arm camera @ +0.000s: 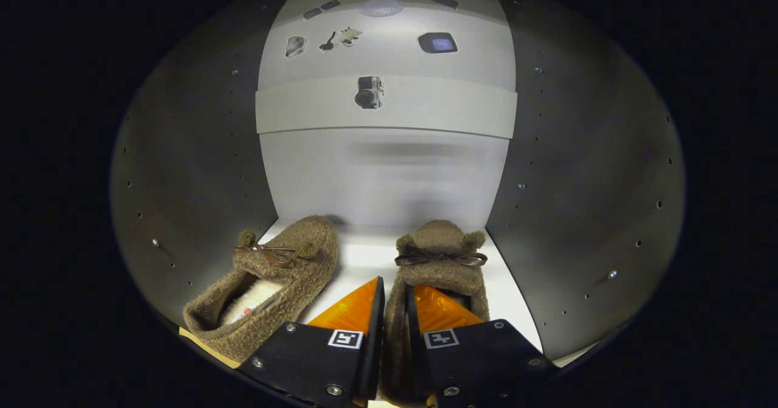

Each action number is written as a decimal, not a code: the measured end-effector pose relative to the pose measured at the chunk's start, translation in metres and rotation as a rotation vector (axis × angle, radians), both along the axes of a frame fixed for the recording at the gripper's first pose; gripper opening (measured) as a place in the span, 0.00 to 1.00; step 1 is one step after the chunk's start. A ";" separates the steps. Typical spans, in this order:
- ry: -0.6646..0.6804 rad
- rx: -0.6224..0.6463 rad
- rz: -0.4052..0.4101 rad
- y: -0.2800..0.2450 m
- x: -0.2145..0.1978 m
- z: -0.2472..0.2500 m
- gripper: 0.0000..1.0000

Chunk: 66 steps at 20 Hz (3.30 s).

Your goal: Open the shoe cabinet door, grab the shoes and put them into the shoe cabinet, then close the shoe cabinet door.

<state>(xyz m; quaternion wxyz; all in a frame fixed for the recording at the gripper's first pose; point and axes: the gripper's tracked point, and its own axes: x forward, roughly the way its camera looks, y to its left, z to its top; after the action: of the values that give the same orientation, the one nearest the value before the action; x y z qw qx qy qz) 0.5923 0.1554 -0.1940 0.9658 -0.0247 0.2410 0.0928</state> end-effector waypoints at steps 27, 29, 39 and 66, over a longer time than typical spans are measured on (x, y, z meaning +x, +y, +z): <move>-0.283 0.027 -0.146 -0.047 -0.327 0.147 0.22; -0.293 0.020 -0.175 -0.065 -0.358 0.153 0.22; -0.274 -0.062 -0.416 -0.175 -0.483 0.143 0.26; -0.334 0.112 -0.256 -0.255 -0.425 0.127 0.38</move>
<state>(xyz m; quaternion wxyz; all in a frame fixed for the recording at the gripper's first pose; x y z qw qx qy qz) 0.1673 -0.0996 -0.0671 0.9961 0.0448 0.0731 -0.0225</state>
